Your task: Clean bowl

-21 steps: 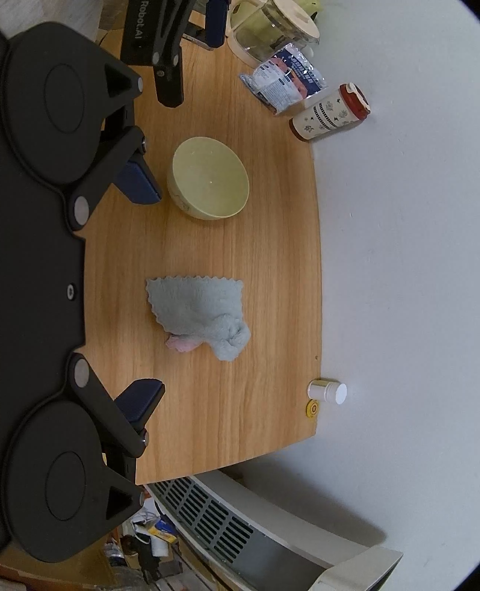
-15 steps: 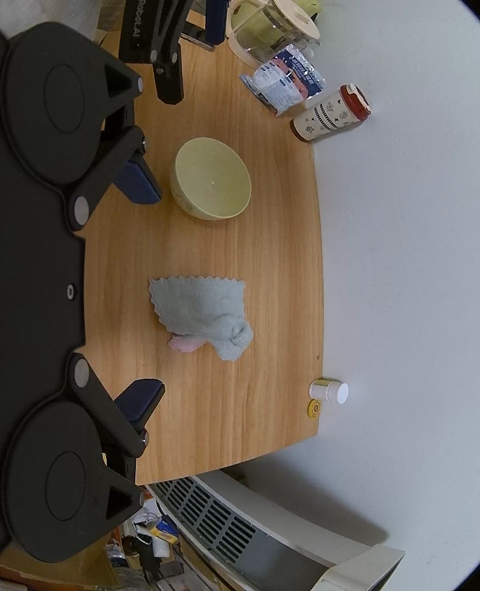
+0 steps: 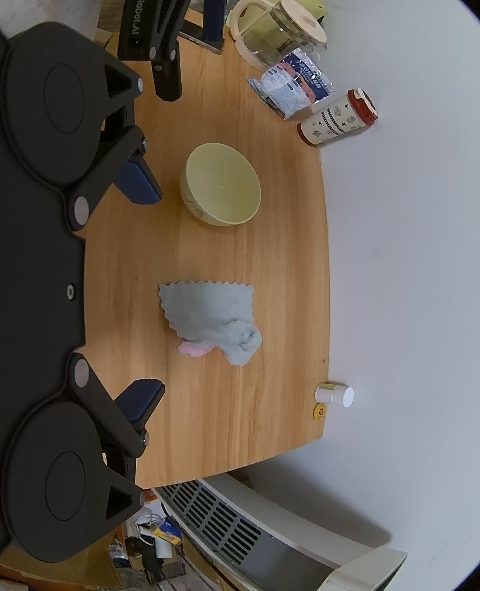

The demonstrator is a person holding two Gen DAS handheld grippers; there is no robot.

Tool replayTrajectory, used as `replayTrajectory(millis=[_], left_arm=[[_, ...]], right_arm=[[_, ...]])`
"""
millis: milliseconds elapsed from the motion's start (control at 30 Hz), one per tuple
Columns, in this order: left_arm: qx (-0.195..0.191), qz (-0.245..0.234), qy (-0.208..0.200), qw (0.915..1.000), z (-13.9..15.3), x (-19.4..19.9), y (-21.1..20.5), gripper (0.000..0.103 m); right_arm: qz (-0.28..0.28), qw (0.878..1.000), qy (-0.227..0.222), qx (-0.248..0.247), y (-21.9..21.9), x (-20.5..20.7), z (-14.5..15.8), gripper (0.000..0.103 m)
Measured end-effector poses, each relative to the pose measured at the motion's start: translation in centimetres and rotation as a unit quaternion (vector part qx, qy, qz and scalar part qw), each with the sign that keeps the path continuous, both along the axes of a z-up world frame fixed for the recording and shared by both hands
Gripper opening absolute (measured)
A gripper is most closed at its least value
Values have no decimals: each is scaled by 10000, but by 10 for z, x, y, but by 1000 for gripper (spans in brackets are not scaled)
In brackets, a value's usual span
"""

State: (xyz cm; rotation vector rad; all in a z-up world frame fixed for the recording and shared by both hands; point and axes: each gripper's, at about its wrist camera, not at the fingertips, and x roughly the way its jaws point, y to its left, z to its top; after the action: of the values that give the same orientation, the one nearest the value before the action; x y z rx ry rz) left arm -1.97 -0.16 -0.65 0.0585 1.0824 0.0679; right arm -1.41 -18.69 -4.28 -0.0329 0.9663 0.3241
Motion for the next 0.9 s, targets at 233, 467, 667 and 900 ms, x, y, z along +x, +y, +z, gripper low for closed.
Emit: replayTrajectory(millis=[233,467,667,900], left_arm=[[-19,15,48,10000,-3,2,0,103],[22,28,74,10000,-5,1,0,103],[40,58,103,9999,-6,0,0,103],[103,103,80,9999,-5,-1,-4,103]], right_arm=[[45,9999,-66,-110,1,-5,-2,102],[50,9999,-60,-115,2,-4,-1,102],[12,9999,-100,-97,-1,-5,0,102],[114,9997,-176,-90,-4,-5,2,102]])
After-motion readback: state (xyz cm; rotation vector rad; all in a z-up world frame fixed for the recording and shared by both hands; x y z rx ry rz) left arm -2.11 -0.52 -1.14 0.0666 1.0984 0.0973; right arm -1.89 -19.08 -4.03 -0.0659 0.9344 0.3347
